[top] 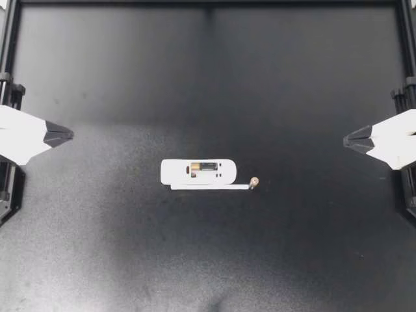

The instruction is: Place the battery into the slot of the remote controller.

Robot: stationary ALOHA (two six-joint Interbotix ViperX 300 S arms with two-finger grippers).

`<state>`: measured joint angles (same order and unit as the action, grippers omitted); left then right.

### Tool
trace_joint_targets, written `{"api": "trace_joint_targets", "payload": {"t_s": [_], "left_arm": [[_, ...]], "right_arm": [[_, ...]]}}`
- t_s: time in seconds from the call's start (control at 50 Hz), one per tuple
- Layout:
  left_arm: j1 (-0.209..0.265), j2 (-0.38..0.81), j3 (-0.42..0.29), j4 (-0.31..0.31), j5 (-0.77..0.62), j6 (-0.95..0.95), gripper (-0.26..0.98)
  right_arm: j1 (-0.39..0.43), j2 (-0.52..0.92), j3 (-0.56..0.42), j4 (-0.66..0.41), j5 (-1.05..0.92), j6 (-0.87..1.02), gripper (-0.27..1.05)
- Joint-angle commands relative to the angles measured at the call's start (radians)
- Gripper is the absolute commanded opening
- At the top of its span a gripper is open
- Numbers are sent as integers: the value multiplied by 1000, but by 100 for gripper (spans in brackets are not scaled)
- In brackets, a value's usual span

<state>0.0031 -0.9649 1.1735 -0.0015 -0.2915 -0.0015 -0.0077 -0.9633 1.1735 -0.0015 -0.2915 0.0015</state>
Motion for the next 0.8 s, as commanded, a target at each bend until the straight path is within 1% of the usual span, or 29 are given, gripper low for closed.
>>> {"api": "trace_joint_targets", "payload": {"t_s": [0.0, 0.08, 0.24, 0.38, 0.54, 0.78], "left_arm": [[2, 9, -14, -2, -23, 8, -13], [2, 9, -12, -2, -35, 9, -16], [2, 9, -5, -2, -57, 11, -16], [2, 9, 5, -2, -60, 11, -16], [2, 9, 17, -3, -60, 9, -16], [2, 11, 25, -2, -60, 8, -16]], "right_arm": [[-2, 3, -21, -2, -12, -2, -13], [-2, 3, -28, -2, -17, -2, -15], [-3, 25, -46, -2, -15, -5, -15], [-11, 97, -83, -2, 28, 3, -15], [-25, 212, -164, -2, 173, 5, -15], [-46, 377, -299, -2, 483, 6, -15]]}}
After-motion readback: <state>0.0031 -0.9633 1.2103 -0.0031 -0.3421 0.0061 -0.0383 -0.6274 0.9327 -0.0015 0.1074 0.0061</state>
